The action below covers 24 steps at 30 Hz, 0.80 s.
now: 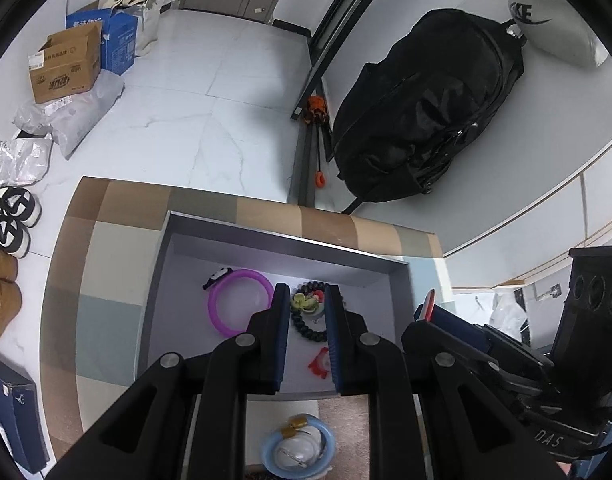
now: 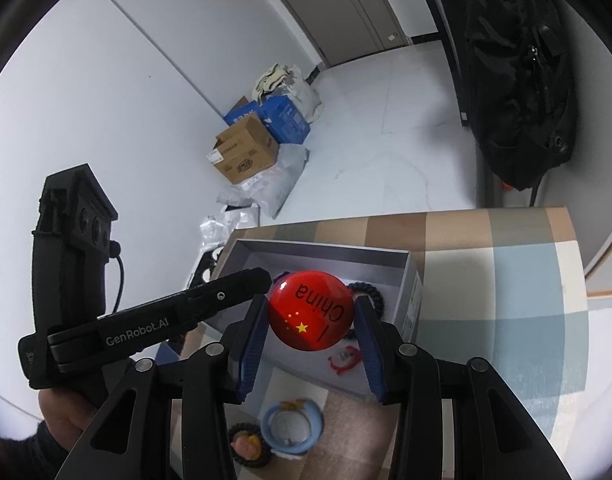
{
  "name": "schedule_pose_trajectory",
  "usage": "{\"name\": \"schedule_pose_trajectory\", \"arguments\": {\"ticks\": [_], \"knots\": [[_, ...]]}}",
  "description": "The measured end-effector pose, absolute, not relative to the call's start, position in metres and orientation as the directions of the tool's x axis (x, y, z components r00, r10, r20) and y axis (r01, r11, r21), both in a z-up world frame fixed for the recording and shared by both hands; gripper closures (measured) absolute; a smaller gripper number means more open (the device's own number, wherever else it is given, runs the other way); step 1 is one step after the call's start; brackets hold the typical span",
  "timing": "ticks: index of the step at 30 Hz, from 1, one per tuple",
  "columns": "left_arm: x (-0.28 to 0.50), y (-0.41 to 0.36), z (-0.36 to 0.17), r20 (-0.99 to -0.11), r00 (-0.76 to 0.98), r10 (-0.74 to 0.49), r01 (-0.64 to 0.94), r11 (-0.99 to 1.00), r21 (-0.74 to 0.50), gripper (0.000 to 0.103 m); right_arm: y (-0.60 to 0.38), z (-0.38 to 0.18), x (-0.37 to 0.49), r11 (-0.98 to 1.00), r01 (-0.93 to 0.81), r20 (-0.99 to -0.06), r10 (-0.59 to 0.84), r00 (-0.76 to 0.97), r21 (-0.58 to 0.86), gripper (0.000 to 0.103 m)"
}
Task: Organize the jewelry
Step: 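Carry the red ball and small charm over the silver box with both grippers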
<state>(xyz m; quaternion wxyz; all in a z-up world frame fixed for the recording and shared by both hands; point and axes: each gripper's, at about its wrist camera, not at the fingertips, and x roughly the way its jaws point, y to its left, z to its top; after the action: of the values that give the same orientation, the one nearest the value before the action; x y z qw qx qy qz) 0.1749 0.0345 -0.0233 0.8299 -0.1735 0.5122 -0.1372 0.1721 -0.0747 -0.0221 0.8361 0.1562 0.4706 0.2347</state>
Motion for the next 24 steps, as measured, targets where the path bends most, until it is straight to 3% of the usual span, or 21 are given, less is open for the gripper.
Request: {"name": "schedule_pose_trajectory", "arguments": {"ticks": [24], "knots": [[0.184,0.042,-0.037,-0.798,0.414,-0.438,-0.021,0.872,-0.49,0.09,-0.073,-0.035,0.177,0.853,-0.202,-0.739,0.518,0.431,0.481,0.061]]}}
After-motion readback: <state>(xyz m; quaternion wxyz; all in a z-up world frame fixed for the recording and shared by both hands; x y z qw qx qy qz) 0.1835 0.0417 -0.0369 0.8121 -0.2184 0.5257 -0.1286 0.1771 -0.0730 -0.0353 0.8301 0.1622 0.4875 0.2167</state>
